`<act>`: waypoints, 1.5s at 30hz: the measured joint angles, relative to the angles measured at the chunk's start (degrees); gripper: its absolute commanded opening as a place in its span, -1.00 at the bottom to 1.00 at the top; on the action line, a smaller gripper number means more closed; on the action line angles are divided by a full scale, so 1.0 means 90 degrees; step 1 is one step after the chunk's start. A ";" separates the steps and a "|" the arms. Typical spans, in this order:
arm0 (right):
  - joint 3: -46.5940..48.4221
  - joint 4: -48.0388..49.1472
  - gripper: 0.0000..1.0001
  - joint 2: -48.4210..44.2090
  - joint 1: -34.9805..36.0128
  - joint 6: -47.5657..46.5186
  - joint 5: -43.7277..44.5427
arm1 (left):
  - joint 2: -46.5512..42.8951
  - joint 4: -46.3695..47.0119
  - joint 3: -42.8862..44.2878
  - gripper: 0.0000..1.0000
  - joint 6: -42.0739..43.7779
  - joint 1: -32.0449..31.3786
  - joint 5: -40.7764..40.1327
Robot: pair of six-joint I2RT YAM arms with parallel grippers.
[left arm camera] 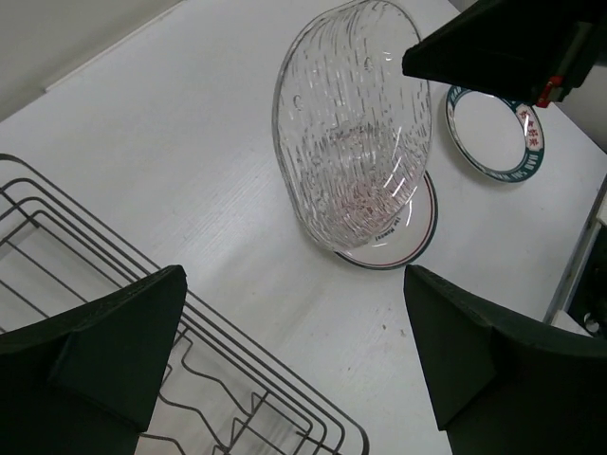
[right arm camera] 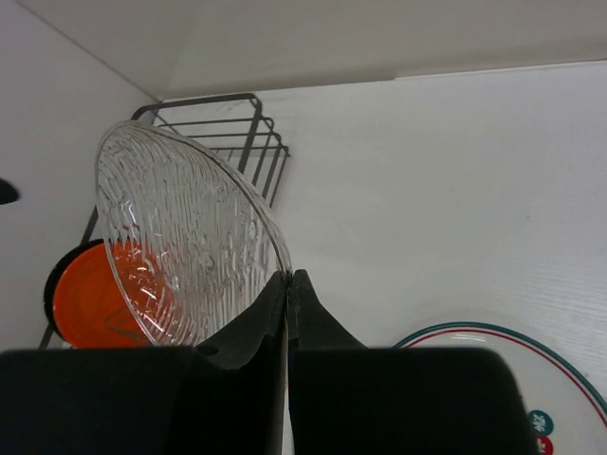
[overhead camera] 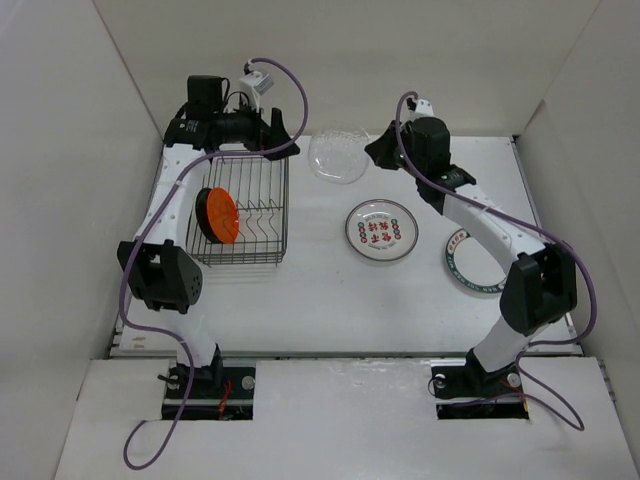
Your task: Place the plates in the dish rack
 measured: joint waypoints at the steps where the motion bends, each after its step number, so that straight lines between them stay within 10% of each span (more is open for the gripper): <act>1: -0.0138 0.0112 -1.00 -0.0080 0.0007 0.0029 -0.0134 | 0.0092 -0.0002 0.0010 0.91 -0.0002 -0.0012 0.0053; 12: -0.0566 0.0991 -1.00 -0.0202 0.0121 0.0442 -0.1064 | 0.0362 -0.0022 0.0002 0.64 -0.0022 -0.0165 0.0265; 17: -0.0566 0.1273 -1.00 -0.0202 0.0306 0.0665 -0.1214 | 0.0362 0.0007 -0.0002 -0.04 -0.0080 -0.0165 0.0333; 19: -0.0563 0.1370 -1.00 -0.0202 0.0372 0.0758 -0.1273 | 0.0362 0.0002 -0.0034 -0.70 -0.0109 -0.0165 0.0367; 21: -0.0563 0.1435 -0.64 -0.0197 0.0425 0.0806 -0.1268 | 0.0374 0.0015 -0.0041 -1.00 -0.0146 -0.0165 0.0381; 22: -0.0563 0.1428 -0.15 -0.0197 0.0442 0.0845 -0.1273 | 0.0374 0.0044 -0.0041 -1.00 -0.0192 -0.0165 0.0362; 23: -0.0563 0.1438 0.89 -0.0197 0.0452 0.0913 -0.1316 | 0.0374 0.0129 -0.0041 -1.00 -0.0226 -0.0155 0.0296; 24: -0.0561 0.1460 1.00 -0.0189 0.0476 0.0952 -0.1338 | 0.0374 0.0151 -0.0041 -1.00 -0.0265 -0.0153 0.0245; 45: 0.0272 -0.1469 1.00 -0.0202 0.0952 0.0211 0.0959 | -0.1681 -0.0646 -0.1824 -1.00 -0.0947 -0.0287 -0.7747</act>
